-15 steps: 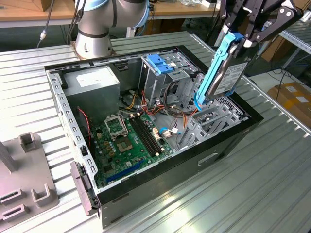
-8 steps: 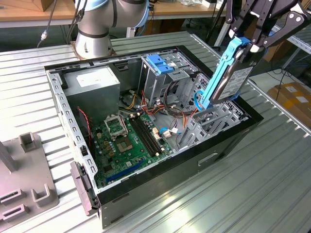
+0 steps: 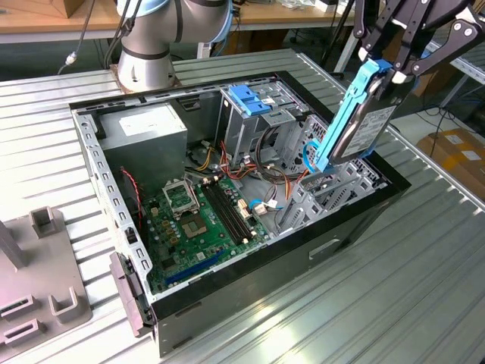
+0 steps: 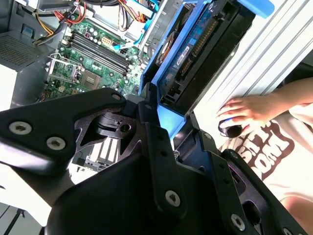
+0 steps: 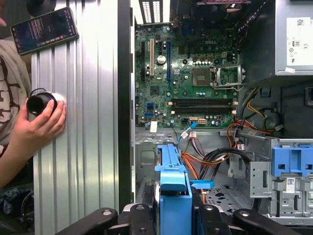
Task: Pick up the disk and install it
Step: 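Pick up the disk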
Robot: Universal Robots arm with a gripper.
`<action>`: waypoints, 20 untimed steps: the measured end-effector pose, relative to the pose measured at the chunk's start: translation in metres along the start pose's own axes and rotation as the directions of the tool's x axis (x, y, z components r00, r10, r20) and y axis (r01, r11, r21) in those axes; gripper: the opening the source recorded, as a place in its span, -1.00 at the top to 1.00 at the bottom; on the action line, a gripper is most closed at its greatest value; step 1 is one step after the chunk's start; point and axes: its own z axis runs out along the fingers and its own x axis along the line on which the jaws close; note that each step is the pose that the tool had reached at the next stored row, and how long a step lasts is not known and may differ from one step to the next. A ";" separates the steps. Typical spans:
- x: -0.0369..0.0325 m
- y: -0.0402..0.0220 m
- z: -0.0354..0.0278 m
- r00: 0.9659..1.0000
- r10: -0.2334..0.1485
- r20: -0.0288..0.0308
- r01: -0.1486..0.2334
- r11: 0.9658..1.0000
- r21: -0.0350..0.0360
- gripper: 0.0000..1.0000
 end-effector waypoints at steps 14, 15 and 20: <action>-0.0018 -0.0001 0.0032 1.000 0.000 0.000 0.000 1.000 0.000 0.26; -0.0030 -0.0004 0.0043 1.000 0.000 0.000 0.000 1.000 0.000 0.26; -0.0031 -0.0006 0.0044 1.000 0.000 0.000 0.000 1.000 0.000 0.26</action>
